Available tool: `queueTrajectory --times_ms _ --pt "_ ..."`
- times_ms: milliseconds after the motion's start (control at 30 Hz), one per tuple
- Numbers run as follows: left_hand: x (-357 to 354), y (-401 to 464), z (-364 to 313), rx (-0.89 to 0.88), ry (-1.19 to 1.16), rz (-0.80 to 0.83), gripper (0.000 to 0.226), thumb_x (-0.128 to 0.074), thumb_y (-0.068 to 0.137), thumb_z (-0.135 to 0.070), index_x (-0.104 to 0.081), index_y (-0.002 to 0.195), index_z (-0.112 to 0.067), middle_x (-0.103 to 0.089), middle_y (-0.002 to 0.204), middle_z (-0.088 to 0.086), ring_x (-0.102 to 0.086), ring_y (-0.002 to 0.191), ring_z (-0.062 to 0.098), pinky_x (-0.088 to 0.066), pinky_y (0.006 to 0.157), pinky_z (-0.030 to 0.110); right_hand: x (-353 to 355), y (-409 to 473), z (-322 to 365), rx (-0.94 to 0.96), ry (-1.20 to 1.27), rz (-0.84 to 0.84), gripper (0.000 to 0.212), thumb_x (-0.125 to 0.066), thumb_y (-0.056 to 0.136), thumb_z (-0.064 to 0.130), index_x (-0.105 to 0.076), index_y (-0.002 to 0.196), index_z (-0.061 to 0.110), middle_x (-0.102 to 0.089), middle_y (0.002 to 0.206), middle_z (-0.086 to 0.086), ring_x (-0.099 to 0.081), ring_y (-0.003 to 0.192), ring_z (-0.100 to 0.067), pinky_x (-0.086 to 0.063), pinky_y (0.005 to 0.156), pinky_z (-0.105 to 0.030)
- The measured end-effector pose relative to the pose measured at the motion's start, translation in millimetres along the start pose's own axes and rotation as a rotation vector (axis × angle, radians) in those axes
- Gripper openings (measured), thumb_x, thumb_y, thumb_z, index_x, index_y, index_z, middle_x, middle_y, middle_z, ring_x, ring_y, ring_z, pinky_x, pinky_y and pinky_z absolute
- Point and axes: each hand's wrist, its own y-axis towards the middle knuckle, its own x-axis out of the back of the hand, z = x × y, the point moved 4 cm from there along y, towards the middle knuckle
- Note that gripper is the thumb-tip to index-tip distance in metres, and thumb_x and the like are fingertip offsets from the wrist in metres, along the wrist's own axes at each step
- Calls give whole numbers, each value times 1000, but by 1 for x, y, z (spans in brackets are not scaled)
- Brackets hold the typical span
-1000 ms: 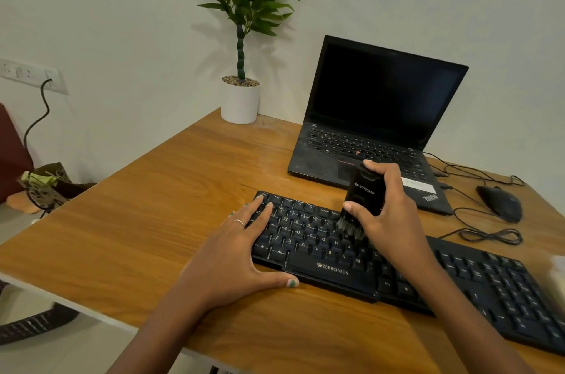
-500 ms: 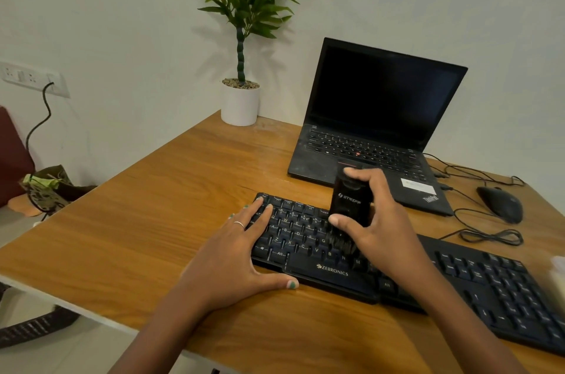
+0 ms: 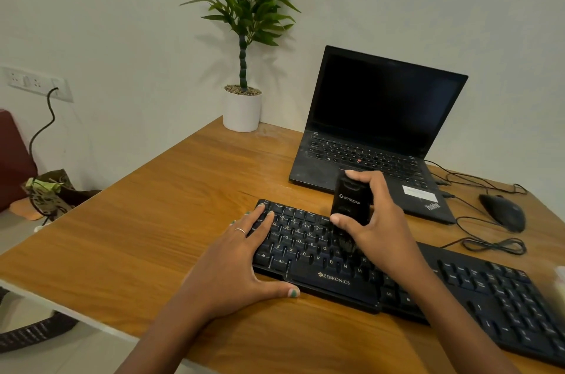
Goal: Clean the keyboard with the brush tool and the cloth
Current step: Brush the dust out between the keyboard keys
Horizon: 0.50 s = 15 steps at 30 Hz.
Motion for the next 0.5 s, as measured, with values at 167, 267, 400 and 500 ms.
queueTrajectory --times_ms 167,267,400,500 --pt "-1 0 2 -1 -19 -3 126 -40 50 -97 10 151 -41 22 155 -26 6 148 7 -13 120 32 4 6 -5 -12 21 -65 63 -73 78 14 -34 124 33 -46 98 18 -53 77 3 -46 52 -12" --pt "0 0 0 -5 -13 -5 124 -43 53 -95 9 152 -40 22 155 -25 7 147 6 -11 119 31 -1 4 -1 -13 101 22 62 -74 76 12 -37 122 32 -46 100 22 -54 84 13 -46 57 -6" --pt "2 -1 -2 0 -1 -7 123 -45 55 -93 10 151 -40 22 156 -25 8 144 2 -10 119 30 -2 10 -4 -10 10 -41 64 -72 79 15 -33 126 32 -48 97 14 -58 83 -5 -54 64 -21" --pt "1 -1 -2 1 -6 -8 123 -45 55 -93 9 152 -40 22 156 -25 8 145 3 -11 119 30 -9 9 3 13 42 25 63 -73 78 14 -35 124 33 -46 97 19 -56 81 -2 -49 56 -12"
